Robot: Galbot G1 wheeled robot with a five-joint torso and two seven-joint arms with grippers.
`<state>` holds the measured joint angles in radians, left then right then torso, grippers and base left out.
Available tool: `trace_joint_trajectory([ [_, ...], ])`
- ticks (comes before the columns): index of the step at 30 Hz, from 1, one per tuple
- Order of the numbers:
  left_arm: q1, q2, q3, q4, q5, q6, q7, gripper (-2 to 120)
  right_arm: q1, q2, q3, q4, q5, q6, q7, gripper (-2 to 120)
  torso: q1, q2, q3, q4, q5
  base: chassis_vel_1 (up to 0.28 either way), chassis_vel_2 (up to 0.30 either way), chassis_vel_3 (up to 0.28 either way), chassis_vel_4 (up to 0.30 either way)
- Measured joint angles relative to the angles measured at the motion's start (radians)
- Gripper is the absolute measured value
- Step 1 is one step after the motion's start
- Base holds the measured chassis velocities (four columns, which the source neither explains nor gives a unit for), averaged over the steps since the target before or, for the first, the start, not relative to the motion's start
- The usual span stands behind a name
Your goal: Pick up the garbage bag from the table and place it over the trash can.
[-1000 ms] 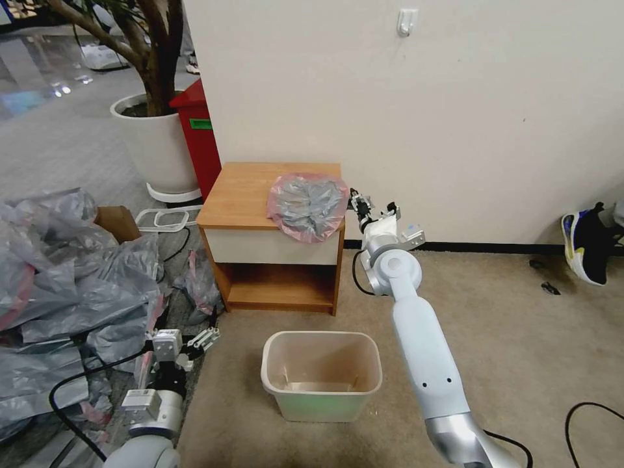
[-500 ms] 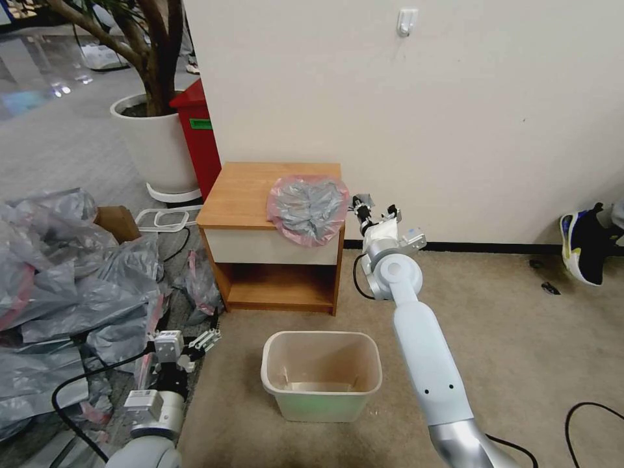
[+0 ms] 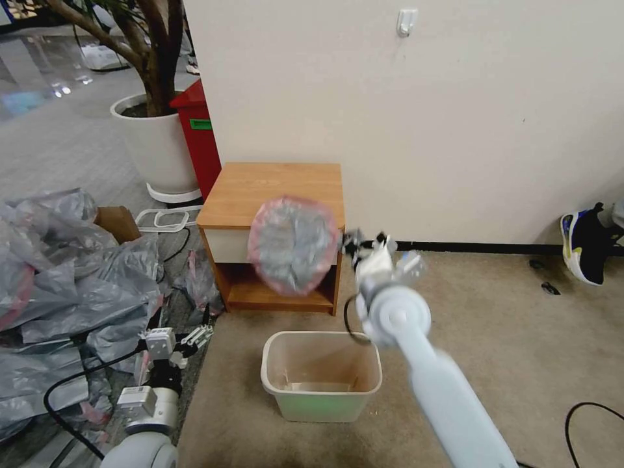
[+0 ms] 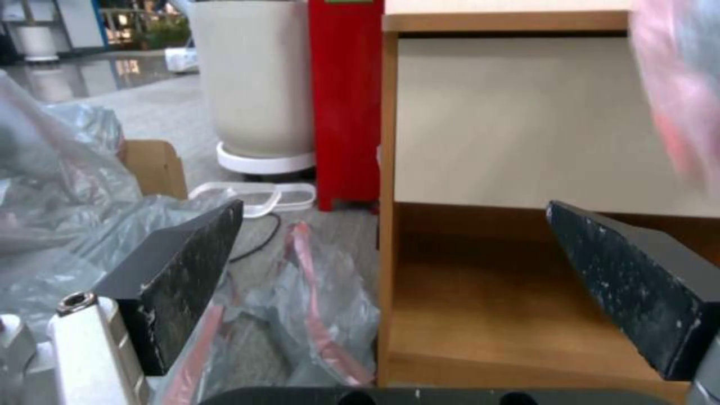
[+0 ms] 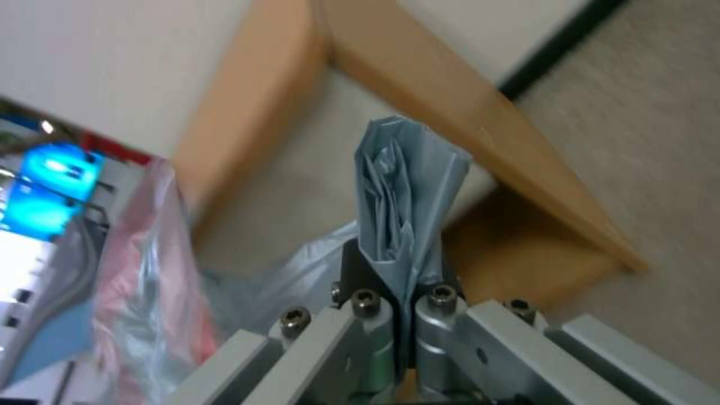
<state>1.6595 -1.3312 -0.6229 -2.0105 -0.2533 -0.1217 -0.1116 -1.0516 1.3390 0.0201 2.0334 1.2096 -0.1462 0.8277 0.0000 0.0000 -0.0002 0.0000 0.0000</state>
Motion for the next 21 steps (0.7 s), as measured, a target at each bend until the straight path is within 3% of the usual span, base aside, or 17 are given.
trace_joint_trajectory([
  [5, -0.008, -0.001, 0.001, 0.002, -0.002, 0.002, -0.003, 100, -0.168, -0.035, -0.100, 0.088, -0.099, -0.001, 0.022, 0, 0.000, 0.000, 0.000, -0.0001, 0.0000, 0.000, 0.000, 0.000, 0.000],
  [10, -0.007, -0.006, 0.009, 0.004, -0.002, 0.002, -0.003, 100, -0.284, -0.045, -0.147, 0.077, -0.200, 0.012, 0.024, 0, 0.000, 0.000, 0.000, -0.0001, 0.0000, 0.000, 0.000, 0.000, 0.000],
  [21, -0.002, -0.012, 0.032, 0.007, 0.010, 0.001, -0.001, 100, -0.313, -0.037, -0.136, 0.070, -0.221, 0.011, 0.046, 0, 0.000, 0.000, 0.000, -0.0001, 0.0000, 0.000, 0.000, 0.000, 0.000],
])
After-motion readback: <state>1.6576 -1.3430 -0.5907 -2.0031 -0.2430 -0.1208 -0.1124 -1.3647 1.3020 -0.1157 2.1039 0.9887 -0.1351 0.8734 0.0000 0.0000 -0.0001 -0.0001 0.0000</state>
